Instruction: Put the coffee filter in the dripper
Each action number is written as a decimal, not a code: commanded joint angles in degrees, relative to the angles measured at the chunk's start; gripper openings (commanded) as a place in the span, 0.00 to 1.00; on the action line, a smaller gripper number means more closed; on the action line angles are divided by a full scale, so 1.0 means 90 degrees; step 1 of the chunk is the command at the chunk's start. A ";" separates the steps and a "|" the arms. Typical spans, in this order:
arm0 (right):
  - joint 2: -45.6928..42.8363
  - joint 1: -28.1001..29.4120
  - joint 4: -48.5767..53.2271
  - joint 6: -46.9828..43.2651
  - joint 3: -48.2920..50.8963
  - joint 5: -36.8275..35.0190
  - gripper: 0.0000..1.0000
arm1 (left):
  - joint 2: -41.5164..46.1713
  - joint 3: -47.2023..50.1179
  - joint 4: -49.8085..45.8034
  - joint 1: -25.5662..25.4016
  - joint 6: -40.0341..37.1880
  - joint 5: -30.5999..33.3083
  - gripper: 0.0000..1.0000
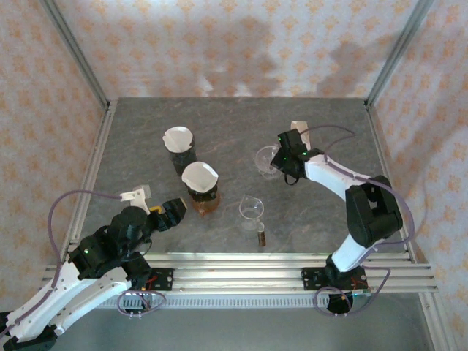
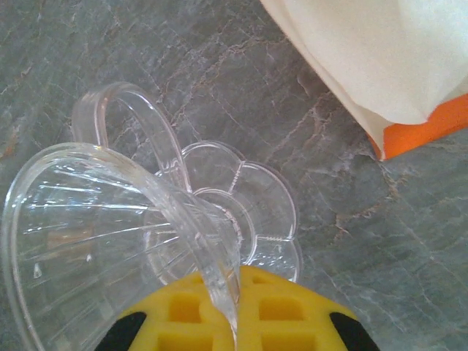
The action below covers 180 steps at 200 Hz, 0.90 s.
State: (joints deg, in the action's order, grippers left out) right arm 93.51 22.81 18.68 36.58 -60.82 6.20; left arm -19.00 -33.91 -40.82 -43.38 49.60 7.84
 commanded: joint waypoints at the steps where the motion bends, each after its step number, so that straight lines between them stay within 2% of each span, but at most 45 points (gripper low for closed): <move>1: -0.1017 -0.0007 0.0327 -0.0314 0.0210 0.0108 0.00 | -0.0017 0.0028 0.0157 0.0044 -0.0049 0.0012 1.00; 47: -0.2766 0.0417 0.1804 -0.0941 0.0150 0.0444 0.00 | -0.0085 -0.0055 0.0120 0.0044 -0.0109 0.0052 1.00; 75: -0.3380 0.0917 0.2860 -0.1235 -0.0163 0.1133 0.00 | -0.0099 -0.0065 0.0134 0.0044 -0.0123 0.0080 1.00; 103: -0.3496 0.1702 0.3755 -0.1304 -0.0672 0.1332 0.00 | -0.0136 -0.0050 0.0171 0.0044 -0.0140 0.0089 1.00; 121: -0.3460 0.2078 0.3940 -0.1133 -0.0764 0.1506 0.00 | -0.0154 -0.0043 0.0170 0.0044 -0.0145 0.0107 1.00; 180: -0.3119 0.2289 0.3733 -0.0942 -0.0514 0.1577 0.00 | -0.0104 -0.0058 0.0097 0.0051 -0.0151 0.0137 1.00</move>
State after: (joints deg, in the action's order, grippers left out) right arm 64.53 43.09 52.73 27.31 -65.89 20.05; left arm -20.03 -33.91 -40.62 -43.38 49.41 7.90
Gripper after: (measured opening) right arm 0.052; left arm 0.990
